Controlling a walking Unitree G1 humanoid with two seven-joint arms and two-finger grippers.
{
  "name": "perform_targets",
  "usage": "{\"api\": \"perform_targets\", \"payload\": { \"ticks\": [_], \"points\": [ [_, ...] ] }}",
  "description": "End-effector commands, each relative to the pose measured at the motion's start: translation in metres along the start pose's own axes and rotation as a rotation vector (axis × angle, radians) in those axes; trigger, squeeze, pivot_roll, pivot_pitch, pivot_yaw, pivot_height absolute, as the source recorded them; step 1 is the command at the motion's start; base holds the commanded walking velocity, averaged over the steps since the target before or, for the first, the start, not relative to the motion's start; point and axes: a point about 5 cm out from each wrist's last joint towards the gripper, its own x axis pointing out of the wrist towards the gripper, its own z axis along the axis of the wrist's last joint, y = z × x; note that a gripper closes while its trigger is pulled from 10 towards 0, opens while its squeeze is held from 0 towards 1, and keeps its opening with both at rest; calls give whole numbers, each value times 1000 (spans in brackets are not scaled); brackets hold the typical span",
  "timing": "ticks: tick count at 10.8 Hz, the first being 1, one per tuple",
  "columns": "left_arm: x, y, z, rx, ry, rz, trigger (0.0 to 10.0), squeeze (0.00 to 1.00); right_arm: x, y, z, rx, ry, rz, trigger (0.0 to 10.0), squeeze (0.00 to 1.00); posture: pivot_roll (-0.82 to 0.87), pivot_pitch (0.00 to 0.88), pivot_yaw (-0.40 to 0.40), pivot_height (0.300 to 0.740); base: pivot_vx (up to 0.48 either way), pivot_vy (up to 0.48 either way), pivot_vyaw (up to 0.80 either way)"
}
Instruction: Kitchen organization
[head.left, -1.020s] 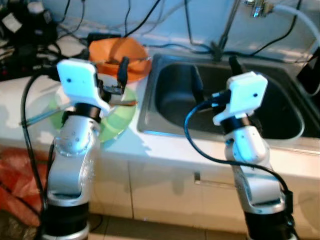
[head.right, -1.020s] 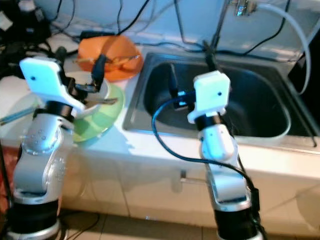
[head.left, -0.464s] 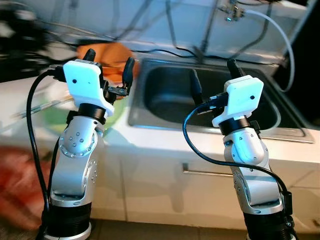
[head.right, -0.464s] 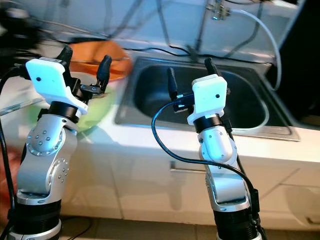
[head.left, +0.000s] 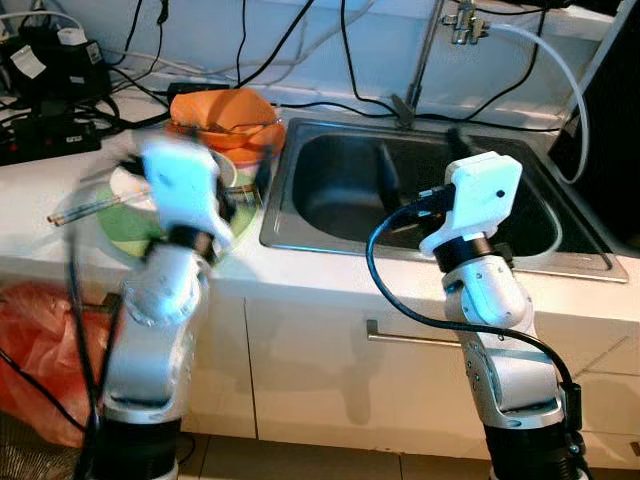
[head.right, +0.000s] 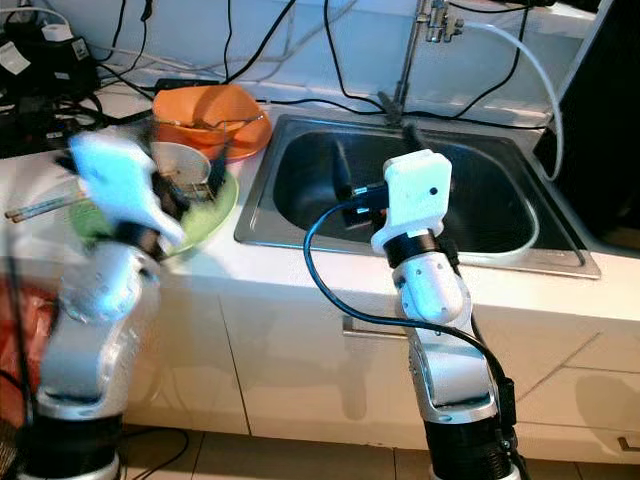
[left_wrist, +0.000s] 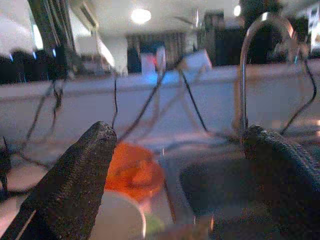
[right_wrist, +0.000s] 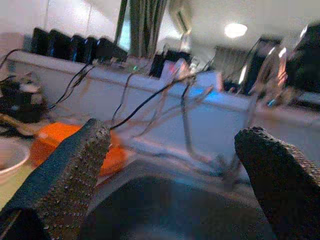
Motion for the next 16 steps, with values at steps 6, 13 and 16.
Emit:
{"api": "perform_targets", "payload": {
  "ticks": [6, 13, 16],
  "points": [
    [2, -7, -19, 52, 83, -104, 10000, 0, 1, 5, -16, 198, 176, 100, 10000, 0, 72, 33, -55, 740, 0, 0, 0],
    [-5, -13, -37, 157, 156, -158, 10000, 0, -20, 35, -22, 192, 374, 499, 10000, 0, 70, 30, -56, 740, 0, 0, 0],
    [-2, -11, -37, 172, 143, -157, 10000, 0, -19, 33, -20, 180, 378, 494, 10000, 0, 67, 28, -56, 740, 0, 0, 0]
  ]
}}
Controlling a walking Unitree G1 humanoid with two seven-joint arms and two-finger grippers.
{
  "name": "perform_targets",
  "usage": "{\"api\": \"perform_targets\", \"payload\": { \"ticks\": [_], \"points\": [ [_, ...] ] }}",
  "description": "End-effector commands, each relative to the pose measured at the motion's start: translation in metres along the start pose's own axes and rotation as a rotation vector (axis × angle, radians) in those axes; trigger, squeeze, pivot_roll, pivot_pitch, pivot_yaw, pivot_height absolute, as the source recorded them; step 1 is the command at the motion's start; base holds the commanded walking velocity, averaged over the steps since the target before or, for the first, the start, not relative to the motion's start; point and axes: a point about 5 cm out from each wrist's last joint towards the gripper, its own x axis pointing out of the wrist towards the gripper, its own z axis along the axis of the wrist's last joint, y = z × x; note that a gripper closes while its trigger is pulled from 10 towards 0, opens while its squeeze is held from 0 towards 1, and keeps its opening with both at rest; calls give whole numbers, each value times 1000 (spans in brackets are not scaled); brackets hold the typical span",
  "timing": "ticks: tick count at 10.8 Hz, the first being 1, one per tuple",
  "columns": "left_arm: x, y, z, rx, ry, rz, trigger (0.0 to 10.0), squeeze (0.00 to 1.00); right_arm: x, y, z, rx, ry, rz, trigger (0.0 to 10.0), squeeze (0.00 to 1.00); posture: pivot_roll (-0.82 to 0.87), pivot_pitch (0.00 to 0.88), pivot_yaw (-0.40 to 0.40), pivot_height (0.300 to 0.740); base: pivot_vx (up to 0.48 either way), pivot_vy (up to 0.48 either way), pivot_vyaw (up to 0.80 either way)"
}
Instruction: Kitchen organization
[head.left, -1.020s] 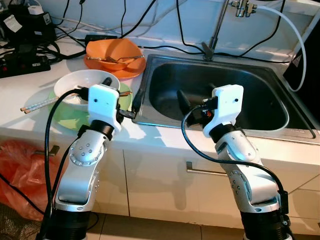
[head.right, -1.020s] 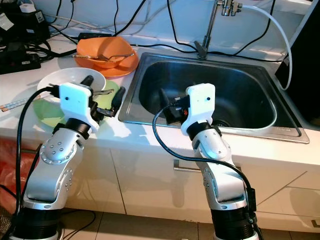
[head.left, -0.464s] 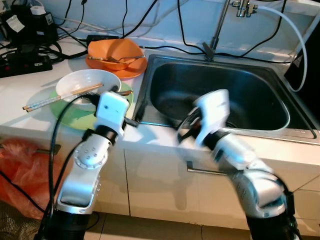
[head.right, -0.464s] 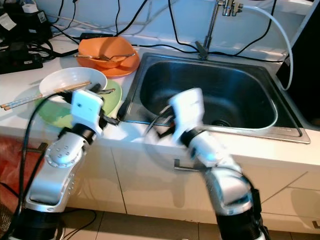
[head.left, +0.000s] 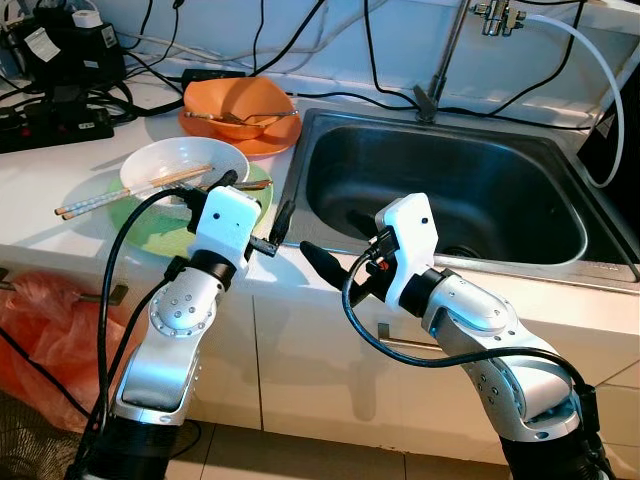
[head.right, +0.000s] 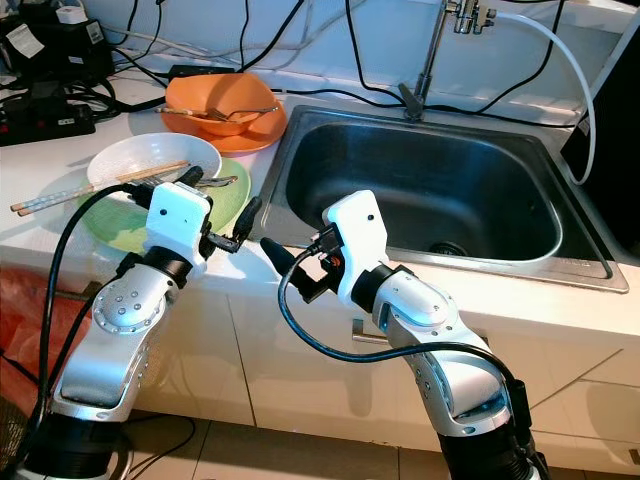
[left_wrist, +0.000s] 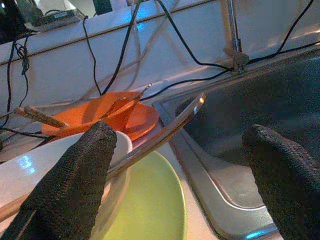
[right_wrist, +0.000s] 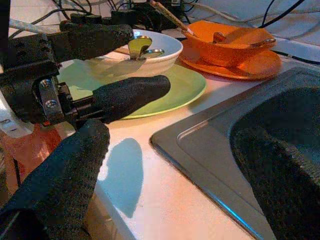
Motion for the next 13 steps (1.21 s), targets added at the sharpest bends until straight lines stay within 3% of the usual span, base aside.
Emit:
{"api": "perform_targets", "payload": {
  "ticks": [1, 8, 9, 10, 13],
  "points": [
    [2, -1, 2, 4, -15, -13, 10000, 1000, -2, -1, 4, -20, -9, -8, 10000, 0, 67, 28, -56, 740, 0, 0, 0],
    [2, -1, -2, 50, -36, -8, 10000, 1000, -2, -6, 7, -27, -38, -67, 10000, 0, 62, 25, -58, 740, 0, 0, 0],
    [3, -1, -2, 41, -36, -19, 9412, 0, -2, -6, 7, -30, -38, -67, 10000, 0, 62, 25, -59, 740, 0, 0, 0],
    [2, -2, -1, 26, -54, -30, 0, 0, -2, -6, 7, -33, -37, -66, 10000, 0, 62, 25, -60, 740, 0, 0, 0],
    [1, -2, 1, 26, -69, -21, 0, 0, -2, -6, 6, -35, -37, -67, 10000, 0, 61, 25, -59, 740, 0, 0, 0]
  ]
}}
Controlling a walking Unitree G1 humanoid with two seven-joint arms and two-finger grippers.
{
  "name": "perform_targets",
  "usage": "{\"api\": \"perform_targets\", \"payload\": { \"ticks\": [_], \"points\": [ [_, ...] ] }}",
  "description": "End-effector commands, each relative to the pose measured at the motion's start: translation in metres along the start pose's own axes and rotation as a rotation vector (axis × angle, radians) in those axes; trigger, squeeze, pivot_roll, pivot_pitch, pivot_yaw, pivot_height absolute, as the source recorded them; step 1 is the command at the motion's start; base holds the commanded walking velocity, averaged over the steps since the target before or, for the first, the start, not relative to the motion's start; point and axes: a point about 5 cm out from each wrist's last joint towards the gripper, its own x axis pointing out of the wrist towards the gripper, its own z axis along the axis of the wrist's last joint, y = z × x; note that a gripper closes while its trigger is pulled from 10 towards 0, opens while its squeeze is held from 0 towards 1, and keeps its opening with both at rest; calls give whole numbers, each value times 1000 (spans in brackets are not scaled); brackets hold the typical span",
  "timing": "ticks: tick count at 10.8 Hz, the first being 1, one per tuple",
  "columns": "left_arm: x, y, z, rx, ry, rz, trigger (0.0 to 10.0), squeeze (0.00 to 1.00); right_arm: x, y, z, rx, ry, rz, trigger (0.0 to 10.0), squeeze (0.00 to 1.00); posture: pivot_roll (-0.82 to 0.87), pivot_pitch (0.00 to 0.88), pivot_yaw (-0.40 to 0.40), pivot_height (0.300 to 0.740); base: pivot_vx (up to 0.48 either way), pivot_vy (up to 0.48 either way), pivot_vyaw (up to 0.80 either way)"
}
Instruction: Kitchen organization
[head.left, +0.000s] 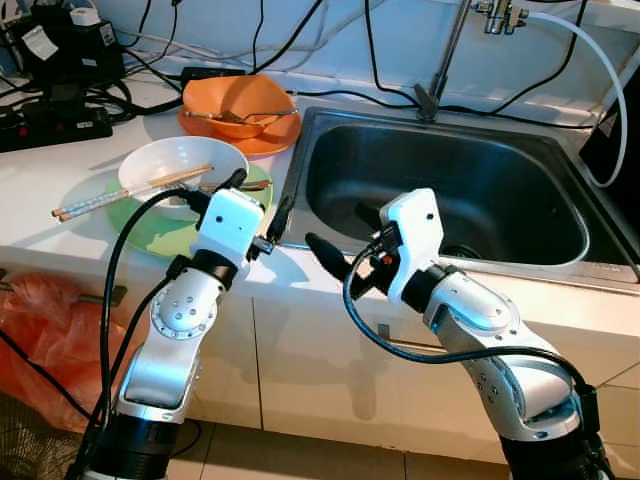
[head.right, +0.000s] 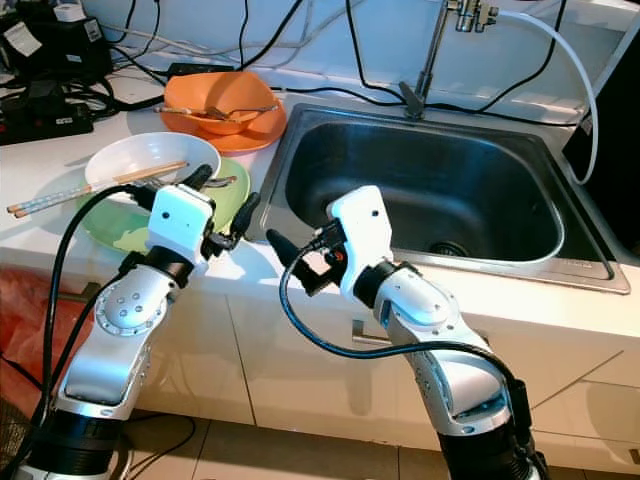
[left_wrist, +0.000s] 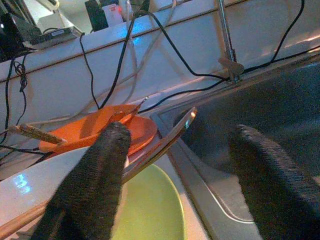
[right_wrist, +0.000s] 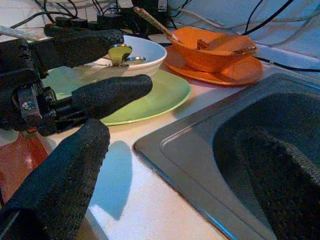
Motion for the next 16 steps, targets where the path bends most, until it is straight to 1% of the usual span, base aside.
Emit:
{"api": "perform_targets", "payload": {
  "ticks": [1, 2, 11, 12, 13, 14, 15, 16],
  "points": [
    [0, 0, 1, -5, -9, -1, 0, 0, -2, -3, 3, -8, -14, -16, 10000, 0, 62, 25, -59, 740, 0, 0, 0],
    [1, 2, 1, -1, -11, 5, 0, 0, -2, -3, 2, -7, -12, -18, 10000, 0, 63, 26, -59, 740, 0, 0, 0],
    [1, 0, 3, -17, -22, 8, 78, 0, -1, -2, 1, 9, -12, -20, 10000, 0, 61, 29, -63, 740, 0, 0, 0],
    [2, 1, 6, -18, -31, 13, 275, 0, -1, -2, 1, 9, -13, -20, 10000, 0, 60, 30, -65, 740, 0, 0, 0],
    [2, 2, 8, -18, -36, 17, 1020, 0, -1, -2, 1, 9, -13, -21, 10000, 0, 60, 30, -66, 740, 0, 0, 0],
    [3, 5, 12, -13, -53, 28, 941, 0, -1, -2, 1, 9, -15, -21, 10000, 0, 62, 31, -67, 740, 0, 0, 0],
    [3, 9, 16, -9, -66, 45, 0, 0, -1, -2, 2, 9, -19, -22, 10000, 0, 64, 33, -69, 740, 0, 0, 0],
    [3, 11, 18, -8, -70, 48, 0, 0, -1, -2, 2, 10, -20, -22, 10000, 0, 64, 34, -69, 740, 0, 0, 0]
  ]
}}
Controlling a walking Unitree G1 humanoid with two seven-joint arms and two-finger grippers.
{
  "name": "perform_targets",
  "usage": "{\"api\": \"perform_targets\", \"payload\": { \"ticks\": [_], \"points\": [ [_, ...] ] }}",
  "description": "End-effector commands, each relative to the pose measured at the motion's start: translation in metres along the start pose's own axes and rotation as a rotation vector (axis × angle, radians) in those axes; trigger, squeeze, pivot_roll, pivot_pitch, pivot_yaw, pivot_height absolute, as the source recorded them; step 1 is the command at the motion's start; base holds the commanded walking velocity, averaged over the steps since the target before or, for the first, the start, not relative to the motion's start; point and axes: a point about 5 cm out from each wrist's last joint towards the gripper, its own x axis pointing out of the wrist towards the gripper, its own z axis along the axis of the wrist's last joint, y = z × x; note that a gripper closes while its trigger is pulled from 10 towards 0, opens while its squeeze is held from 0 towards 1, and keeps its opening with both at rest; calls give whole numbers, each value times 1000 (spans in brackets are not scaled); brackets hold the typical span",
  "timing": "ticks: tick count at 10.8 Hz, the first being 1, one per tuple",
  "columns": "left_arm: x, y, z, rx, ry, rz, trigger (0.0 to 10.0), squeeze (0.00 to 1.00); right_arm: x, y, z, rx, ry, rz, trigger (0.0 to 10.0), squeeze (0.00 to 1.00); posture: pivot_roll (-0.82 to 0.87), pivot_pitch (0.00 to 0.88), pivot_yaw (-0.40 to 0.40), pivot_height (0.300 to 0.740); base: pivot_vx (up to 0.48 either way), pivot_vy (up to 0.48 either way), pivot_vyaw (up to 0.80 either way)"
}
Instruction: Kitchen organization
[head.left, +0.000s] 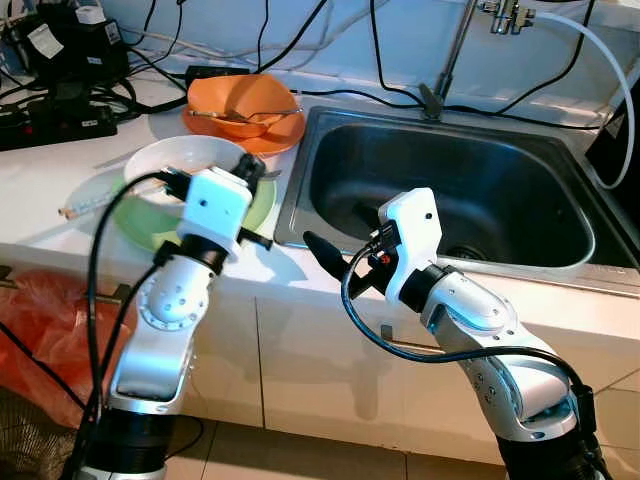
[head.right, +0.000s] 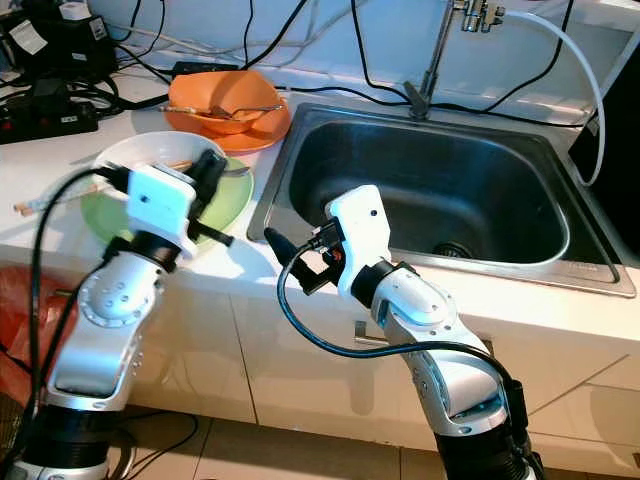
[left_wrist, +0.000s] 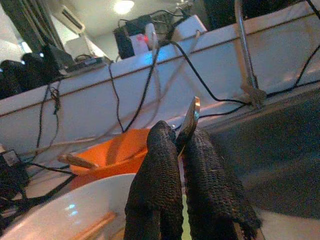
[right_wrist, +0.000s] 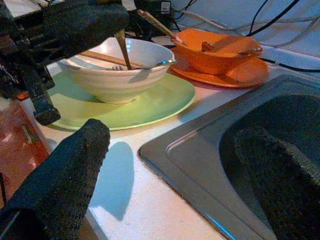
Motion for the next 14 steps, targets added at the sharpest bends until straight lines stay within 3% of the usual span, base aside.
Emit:
{"api": "perform_targets", "payload": {
  "ticks": [1, 6, 8, 11, 13, 14],
  "points": [
    [1, -4, -1, -24, 17, -18, 0, 0, -2, -4, 2, -2, -13, -19, 10000, 0, 64, 34, -70, 740, 0, 0, 0],
    [11, 8, 22, -22, -37, 17, 0, 0, -2, -4, 1, -3, -13, -21, 10000, 0, 65, 31, -71, 740, 0, 0, 0],
    [15, 14, 25, -25, -13, 29, 0, 0, -1, -5, 1, -3, -14, -23, 10000, 0, 68, 30, -74, 740, 0, 0, 0],
    [27, 37, 28, -68, 64, 32, 0, 0, 0, -6, 1, -4, -14, -22, 10000, 0, 75, 22, -73, 740, 0, 0, 0],
    [35, 57, 24, -263, 144, 16, 0, 0, 1, -6, 0, -4, -15, -23, 10000, 0, 77, 17, -70, 740, 0, 0, 0],
    [36, 60, 25, -282, 154, -2, 0, 0, 2, -6, 0, -5, -16, -24, 10000, 0, 77, 17, -70, 740, 0, 0, 0]
  ]
}}
